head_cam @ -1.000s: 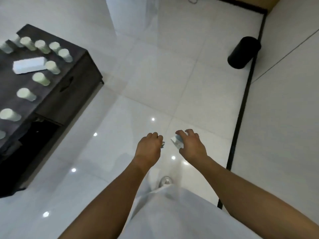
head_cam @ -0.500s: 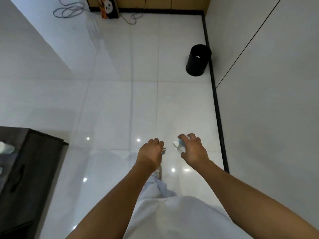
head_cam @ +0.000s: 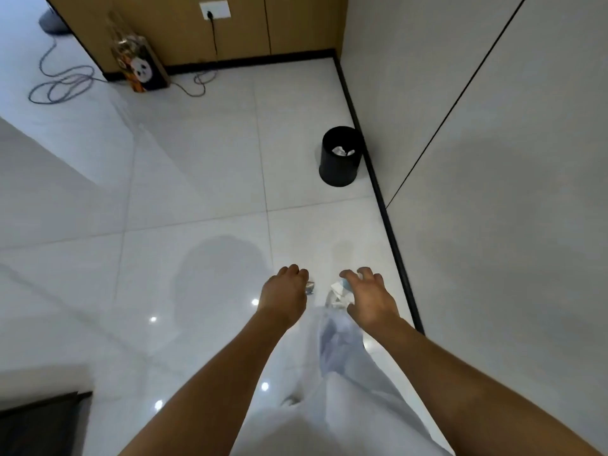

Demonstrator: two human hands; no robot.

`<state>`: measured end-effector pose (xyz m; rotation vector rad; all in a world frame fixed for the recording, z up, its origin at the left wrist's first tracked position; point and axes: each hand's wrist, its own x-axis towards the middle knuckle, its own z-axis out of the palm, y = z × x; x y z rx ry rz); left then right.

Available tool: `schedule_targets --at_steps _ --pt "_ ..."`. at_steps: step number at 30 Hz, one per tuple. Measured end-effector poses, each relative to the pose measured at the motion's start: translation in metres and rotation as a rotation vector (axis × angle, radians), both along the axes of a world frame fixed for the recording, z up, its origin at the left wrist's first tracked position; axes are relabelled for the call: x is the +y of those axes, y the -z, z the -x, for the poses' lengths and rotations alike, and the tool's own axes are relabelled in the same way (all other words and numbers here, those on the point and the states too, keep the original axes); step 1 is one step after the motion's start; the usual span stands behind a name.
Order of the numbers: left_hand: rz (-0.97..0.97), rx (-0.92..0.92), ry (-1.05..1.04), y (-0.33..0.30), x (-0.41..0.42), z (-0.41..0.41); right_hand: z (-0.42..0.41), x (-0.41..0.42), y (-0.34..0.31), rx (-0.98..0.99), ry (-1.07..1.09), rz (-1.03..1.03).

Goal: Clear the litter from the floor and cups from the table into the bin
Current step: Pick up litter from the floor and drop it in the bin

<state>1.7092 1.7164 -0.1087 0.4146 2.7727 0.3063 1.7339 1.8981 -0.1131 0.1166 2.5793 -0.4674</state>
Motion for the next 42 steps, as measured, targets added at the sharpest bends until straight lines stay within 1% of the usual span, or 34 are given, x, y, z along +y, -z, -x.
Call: schedule_targets --at_steps 7,11,15,18,24,27,30,32,36,42 --pt "0.008 0.028 0.043 -0.008 0.072 0.171 0.174 0.074 -0.009 0.010 -0.042 -0.032" --pt "-0.007 0.017 -0.003 -0.016 0.097 0.252 0.256 0.103 -0.015 0.014 -0.051 -0.036" --pt "0.005 -0.030 -0.032 -0.008 0.108 0.324 0.331 0.118 -0.009 0.003 -0.049 -0.018" --pt "0.022 -0.061 -0.012 0.005 0.111 0.387 0.391 0.126 0.004 0.071 -0.067 -0.038" --pt "0.016 -0.108 -0.045 0.025 0.125 0.531 0.532 0.133 0.024 -0.020 -0.033 -0.026" --pt "0.018 -0.126 -0.061 0.027 0.135 0.587 0.585 0.141 0.027 -0.017 -0.032 -0.014" --pt "0.009 -0.175 -0.099 0.028 0.146 0.627 0.628 0.150 0.033 -0.015 -0.037 -0.013" --pt "0.012 -0.198 -0.114 0.039 0.153 0.654 0.662 0.156 0.045 -0.026 -0.035 -0.029" --pt "0.018 -0.240 -0.171 0.070 0.163 0.689 0.719 0.165 0.086 -0.059 -0.052 -0.017" --pt "0.030 -0.315 -0.277 0.128 0.173 0.719 0.787 0.170 0.165 -0.129 -0.006 0.053"
